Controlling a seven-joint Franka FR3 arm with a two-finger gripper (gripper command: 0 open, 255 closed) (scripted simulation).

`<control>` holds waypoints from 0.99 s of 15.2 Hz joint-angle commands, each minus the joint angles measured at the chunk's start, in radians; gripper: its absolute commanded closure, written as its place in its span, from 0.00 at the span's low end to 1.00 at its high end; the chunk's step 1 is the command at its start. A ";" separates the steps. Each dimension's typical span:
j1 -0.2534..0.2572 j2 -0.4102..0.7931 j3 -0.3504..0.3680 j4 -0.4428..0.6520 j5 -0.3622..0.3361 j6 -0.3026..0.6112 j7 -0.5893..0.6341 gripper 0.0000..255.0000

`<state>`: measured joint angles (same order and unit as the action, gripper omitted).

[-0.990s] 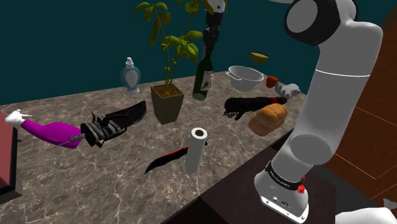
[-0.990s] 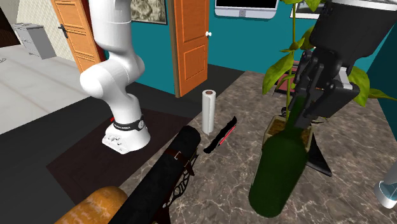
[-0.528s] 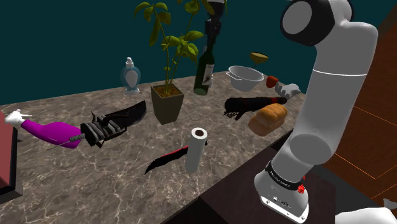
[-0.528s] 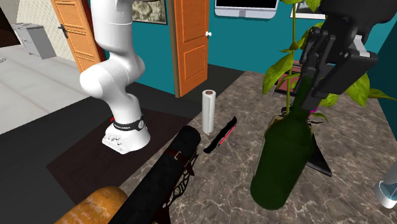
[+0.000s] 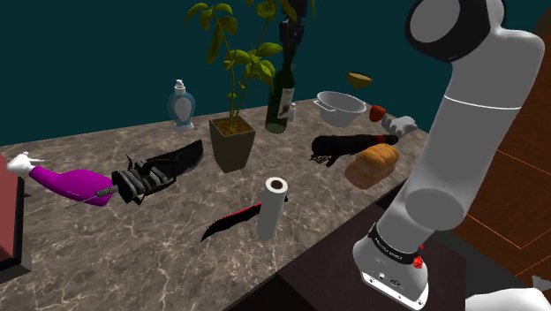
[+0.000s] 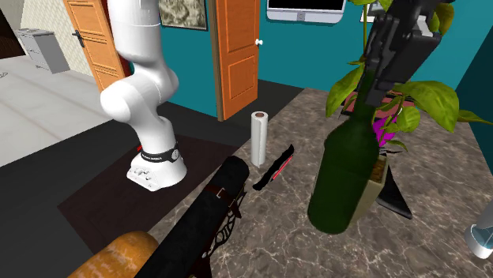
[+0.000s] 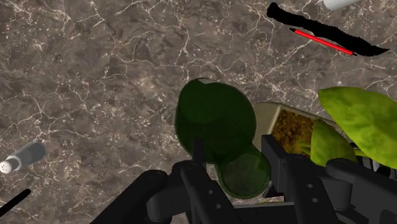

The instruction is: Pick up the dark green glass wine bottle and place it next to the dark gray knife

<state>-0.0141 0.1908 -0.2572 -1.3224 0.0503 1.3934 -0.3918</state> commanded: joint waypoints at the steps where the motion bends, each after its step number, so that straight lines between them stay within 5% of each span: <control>1: 0.035 -0.037 0.020 -0.046 -0.007 0.010 0.053 1.00; 15: 0.219 -0.196 0.177 -0.244 -0.006 0.063 0.392 1.00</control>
<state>0.1903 0.0126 -0.0949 -1.5396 0.0410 1.4469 -0.0277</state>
